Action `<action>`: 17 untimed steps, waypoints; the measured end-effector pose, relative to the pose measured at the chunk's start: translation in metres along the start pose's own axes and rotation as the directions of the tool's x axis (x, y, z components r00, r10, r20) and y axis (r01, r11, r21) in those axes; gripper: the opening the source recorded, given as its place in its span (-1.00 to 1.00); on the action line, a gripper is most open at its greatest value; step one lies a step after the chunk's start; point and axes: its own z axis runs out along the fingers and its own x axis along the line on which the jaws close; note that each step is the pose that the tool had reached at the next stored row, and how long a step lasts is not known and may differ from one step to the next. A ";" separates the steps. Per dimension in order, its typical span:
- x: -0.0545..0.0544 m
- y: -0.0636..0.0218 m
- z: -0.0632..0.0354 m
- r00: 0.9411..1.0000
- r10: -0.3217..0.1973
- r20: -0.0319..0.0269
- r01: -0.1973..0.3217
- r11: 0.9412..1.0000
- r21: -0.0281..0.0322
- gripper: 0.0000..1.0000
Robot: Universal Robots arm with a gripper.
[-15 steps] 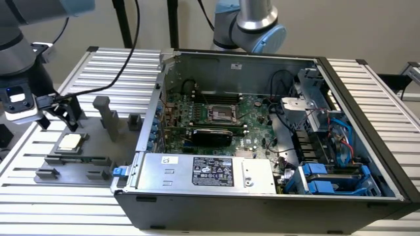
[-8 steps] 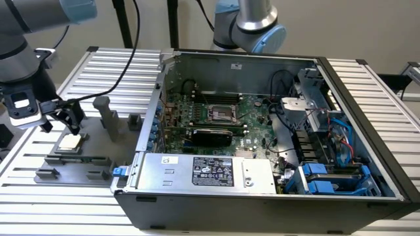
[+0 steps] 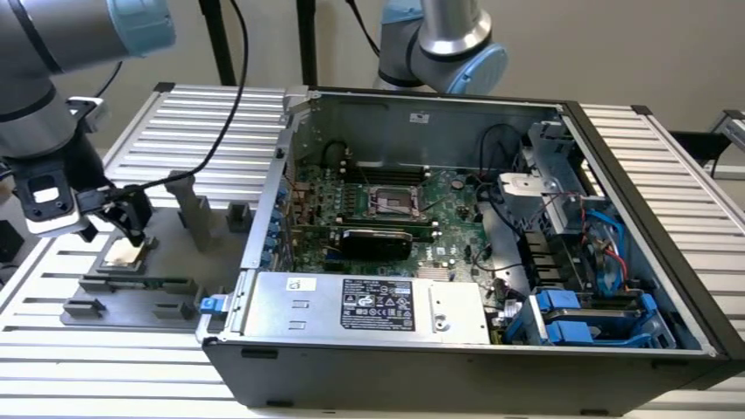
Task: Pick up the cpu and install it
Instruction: 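Pick up the cpu and move it towards the insertion slot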
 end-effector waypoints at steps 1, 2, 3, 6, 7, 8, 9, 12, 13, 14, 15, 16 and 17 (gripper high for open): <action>0.000 -0.0001 0.0018 1.000 0.001 0.000 -0.001 1.000 0.000 0.43; 0.000 -0.0001 0.0036 1.000 0.001 0.000 -0.001 1.000 0.000 0.43; 0.000 -0.0001 0.0054 1.000 0.002 0.000 -0.002 1.000 0.000 0.43; 0.000 0.0002 0.0108 1.000 0.003 0.000 -0.003 1.000 0.000 0.43; 0.000 0.0004 0.0127 1.000 0.003 0.000 -0.003 1.000 0.000 0.43; 0.000 0.0005 0.0145 1.000 0.003 0.000 -0.003 1.000 0.000 0.43; 0.000 0.0006 0.0163 1.000 0.003 0.000 -0.003 1.000 0.000 0.43; 0.001 0.0014 0.0217 1.000 0.003 0.000 -0.003 1.000 0.000 0.43; 0.001 0.0018 0.0236 1.000 0.003 0.000 -0.003 1.000 0.000 0.43; 0.001 0.0022 0.0255 1.000 0.004 0.000 -0.004 1.000 0.000 0.43; 0.001 0.0025 0.0273 1.000 0.003 0.000 -0.003 1.000 0.000 0.43; 0.001 0.0028 0.0285 1.000 0.003 0.000 -0.003 1.000 0.000 0.43; 0.001 0.0030 0.0293 1.000 0.003 0.000 -0.003 1.000 0.000 0.43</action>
